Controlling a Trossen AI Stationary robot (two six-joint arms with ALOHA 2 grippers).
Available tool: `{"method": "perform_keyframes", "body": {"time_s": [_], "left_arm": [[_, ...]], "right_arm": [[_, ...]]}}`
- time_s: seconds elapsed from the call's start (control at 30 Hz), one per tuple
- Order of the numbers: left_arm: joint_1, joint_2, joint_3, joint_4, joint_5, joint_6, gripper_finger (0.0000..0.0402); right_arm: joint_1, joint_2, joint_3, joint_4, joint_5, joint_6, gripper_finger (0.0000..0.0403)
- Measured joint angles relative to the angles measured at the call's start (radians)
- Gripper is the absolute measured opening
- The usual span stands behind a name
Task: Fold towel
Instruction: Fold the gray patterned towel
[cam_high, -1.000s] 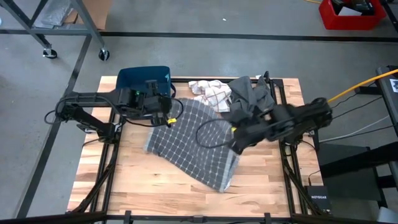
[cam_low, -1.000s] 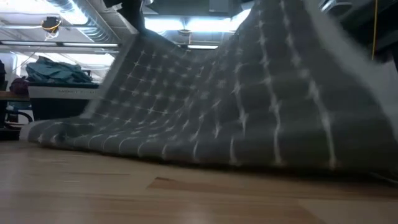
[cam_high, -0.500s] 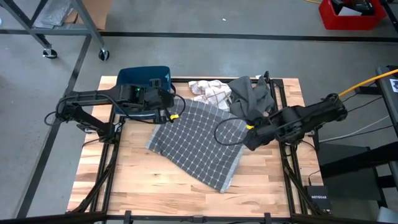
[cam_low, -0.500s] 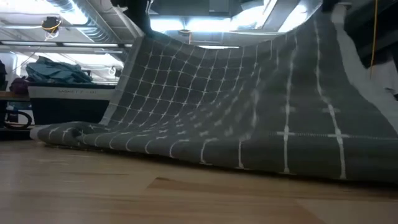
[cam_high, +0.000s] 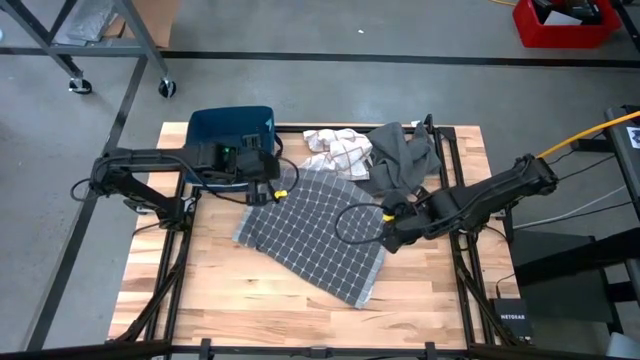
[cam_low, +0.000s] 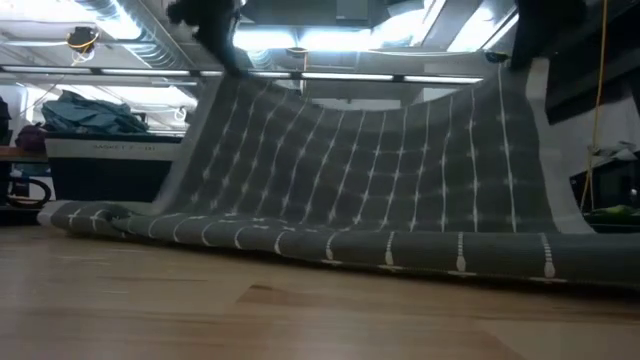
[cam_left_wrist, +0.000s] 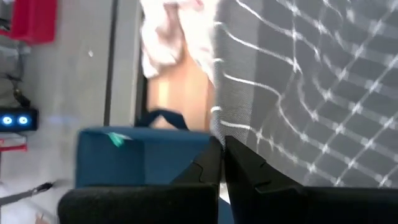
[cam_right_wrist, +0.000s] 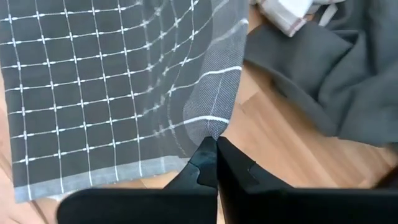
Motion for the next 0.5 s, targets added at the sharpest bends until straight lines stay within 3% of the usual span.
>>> {"method": "perform_keyframes", "body": {"time_s": [0.2,0.5], "left_arm": [[-0.026,-0.003,-0.134,-0.005,0.042,-0.044,0.0],[-0.14,-0.004,-0.155,-0.111,0.182,-0.086,0.0]], "right_arm": [[0.0,0.001,-0.067,0.087,-0.052,0.044,0.0],[0.061,0.016,-0.075,0.328,-0.121,0.072,0.0]]}}
